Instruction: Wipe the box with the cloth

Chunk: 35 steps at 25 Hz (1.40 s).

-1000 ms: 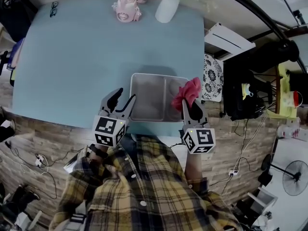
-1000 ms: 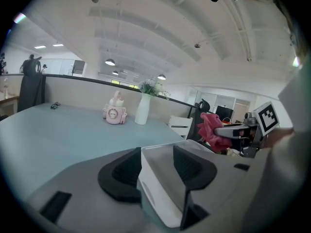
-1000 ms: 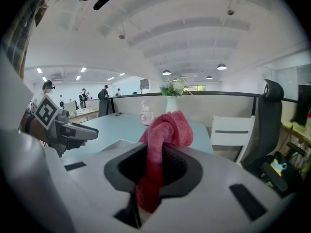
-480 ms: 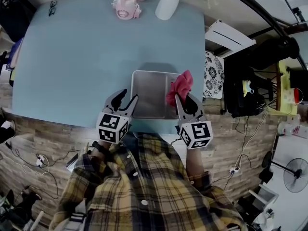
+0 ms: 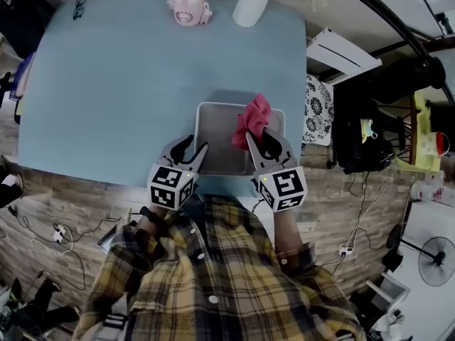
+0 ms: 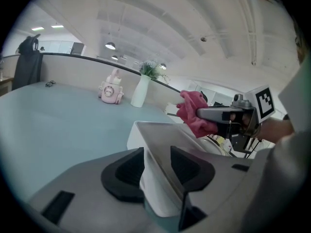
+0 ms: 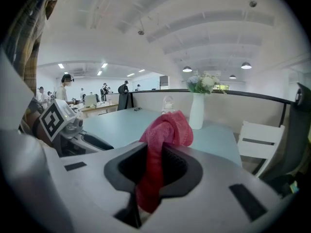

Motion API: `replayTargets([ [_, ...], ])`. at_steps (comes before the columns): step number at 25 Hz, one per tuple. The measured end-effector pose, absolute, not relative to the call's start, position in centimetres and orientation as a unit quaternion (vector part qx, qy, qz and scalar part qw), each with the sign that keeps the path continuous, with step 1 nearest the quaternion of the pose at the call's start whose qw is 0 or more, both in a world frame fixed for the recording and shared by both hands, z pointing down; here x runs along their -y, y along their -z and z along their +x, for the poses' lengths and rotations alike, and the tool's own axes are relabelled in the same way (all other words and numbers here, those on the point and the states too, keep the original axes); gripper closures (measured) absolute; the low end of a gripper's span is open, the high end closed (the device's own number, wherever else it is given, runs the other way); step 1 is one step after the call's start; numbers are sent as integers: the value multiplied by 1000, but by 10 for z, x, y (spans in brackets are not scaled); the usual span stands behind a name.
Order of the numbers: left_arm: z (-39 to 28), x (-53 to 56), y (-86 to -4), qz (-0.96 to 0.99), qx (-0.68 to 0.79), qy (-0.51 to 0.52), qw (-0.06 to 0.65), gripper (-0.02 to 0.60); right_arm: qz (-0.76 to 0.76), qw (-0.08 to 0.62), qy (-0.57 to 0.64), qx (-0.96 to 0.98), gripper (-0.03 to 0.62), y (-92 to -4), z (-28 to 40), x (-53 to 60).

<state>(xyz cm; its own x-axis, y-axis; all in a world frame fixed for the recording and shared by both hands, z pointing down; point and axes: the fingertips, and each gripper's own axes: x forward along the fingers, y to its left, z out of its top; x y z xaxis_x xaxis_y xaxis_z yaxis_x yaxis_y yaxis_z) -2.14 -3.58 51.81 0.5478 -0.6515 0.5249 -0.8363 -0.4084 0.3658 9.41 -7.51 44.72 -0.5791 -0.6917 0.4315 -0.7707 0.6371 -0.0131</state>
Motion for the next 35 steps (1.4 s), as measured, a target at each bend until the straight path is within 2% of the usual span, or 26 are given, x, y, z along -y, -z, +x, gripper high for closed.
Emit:
replayTargets([
  [14,-18,31,-531,826,442,-157,313,428,322,240,-60,914,525,-466,36,100],
  [22,-18,33,-530,830,437,-156,311,425,251,291,-35,922,525,-489,0,107],
  [29,-18,32,-530,832,435,-153,307,423,191,367,2,910,525,-508,-21,115],
  [35,-18,32,-531,835,436,-149,302,423,171,389,-15,905,525,-519,-21,116],
])
